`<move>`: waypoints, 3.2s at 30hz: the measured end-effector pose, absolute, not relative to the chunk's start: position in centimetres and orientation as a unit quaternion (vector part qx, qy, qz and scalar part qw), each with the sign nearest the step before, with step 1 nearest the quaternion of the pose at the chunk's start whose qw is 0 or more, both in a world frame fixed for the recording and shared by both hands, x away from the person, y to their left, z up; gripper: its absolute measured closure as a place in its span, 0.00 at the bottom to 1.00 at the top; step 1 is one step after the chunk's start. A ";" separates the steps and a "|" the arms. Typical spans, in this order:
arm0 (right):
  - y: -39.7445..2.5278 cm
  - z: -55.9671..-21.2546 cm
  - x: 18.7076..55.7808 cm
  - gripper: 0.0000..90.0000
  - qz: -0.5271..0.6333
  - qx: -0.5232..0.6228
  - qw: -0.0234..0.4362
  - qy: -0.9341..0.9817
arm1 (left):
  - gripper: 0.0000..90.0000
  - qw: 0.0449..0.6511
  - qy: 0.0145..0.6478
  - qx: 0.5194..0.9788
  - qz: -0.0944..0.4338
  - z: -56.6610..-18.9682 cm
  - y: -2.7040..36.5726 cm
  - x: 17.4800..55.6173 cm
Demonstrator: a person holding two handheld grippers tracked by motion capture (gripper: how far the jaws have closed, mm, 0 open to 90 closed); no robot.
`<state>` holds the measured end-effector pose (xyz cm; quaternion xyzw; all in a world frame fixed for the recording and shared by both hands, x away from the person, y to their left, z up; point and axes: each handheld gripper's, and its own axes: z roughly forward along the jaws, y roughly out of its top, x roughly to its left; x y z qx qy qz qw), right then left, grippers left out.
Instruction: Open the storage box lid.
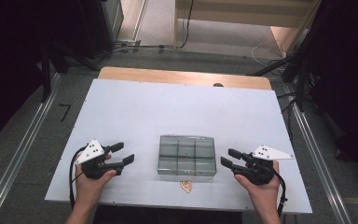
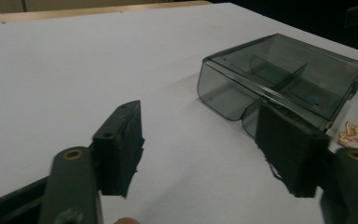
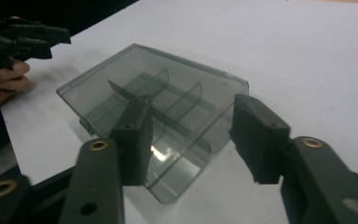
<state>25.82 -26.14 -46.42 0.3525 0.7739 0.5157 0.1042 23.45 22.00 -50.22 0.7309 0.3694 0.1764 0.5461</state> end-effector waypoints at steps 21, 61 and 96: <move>-27.3 -49.8 26.3 0.98 0.493 0.310 0.047 0.812 | 0.99 0.545 0.294 0.782 0.075 -51.1 17.5 23.6; -26.0 -50.7 26.3 0.98 0.484 0.255 0.017 0.837 | 0.99 0.520 0.288 0.803 0.048 -51.5 16.1 24.1; -25.0 -48.5 27.5 0.99 0.538 0.279 0.041 0.794 | 0.99 0.562 0.278 0.777 0.059 -49.6 15.3 24.8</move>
